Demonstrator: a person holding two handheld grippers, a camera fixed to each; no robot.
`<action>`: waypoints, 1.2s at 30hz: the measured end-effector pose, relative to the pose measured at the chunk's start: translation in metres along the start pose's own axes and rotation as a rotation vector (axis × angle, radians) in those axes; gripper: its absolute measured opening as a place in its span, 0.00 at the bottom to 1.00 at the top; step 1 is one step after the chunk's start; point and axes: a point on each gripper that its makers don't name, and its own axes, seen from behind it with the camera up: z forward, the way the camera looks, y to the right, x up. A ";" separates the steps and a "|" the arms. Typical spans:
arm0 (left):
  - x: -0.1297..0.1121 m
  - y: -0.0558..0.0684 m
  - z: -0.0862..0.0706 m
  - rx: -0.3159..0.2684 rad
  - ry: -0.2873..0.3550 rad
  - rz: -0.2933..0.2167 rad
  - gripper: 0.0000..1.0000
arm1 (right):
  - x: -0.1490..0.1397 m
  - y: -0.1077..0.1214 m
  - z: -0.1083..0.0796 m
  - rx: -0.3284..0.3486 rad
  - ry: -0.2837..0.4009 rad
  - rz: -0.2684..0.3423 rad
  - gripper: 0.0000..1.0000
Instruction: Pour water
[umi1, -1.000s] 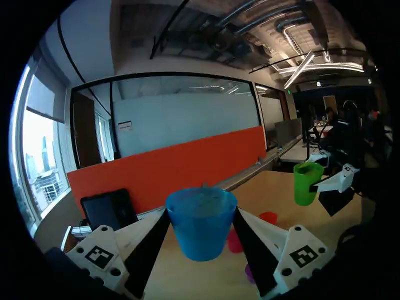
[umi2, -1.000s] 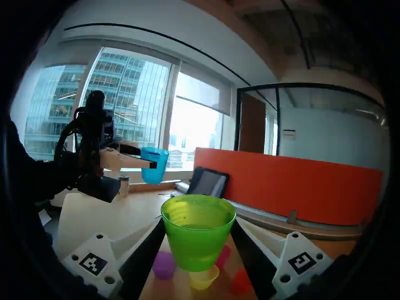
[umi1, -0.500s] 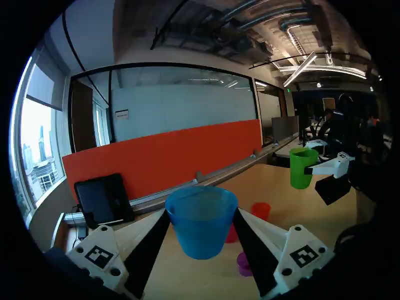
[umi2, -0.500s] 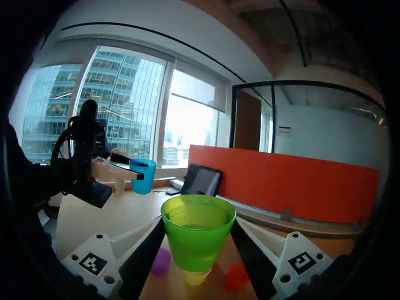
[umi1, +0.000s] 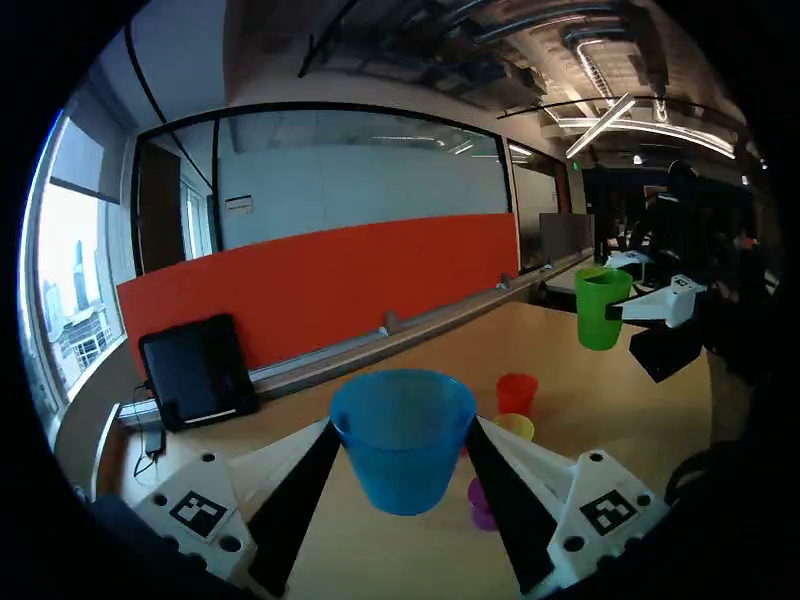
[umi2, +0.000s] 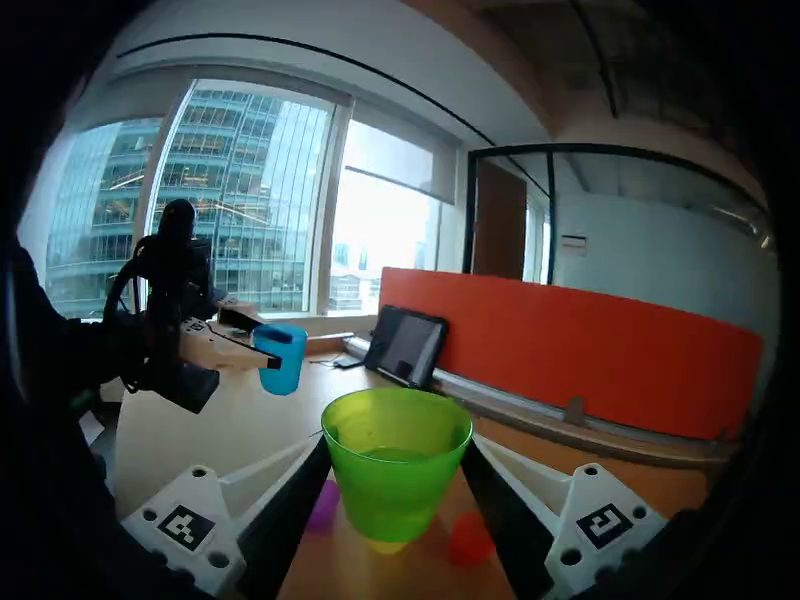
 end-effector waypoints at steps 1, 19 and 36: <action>-0.003 0.001 0.001 -0.002 -0.007 0.000 0.87 | -0.003 0.000 0.000 0.002 -0.009 0.000 0.89; -0.069 0.021 0.012 -0.039 -0.142 -0.002 0.87 | -0.070 -0.002 -0.001 0.043 -0.186 -0.012 0.90; -0.123 0.033 0.013 -0.062 -0.239 -0.027 0.87 | -0.120 -0.005 0.003 0.067 -0.302 0.002 0.90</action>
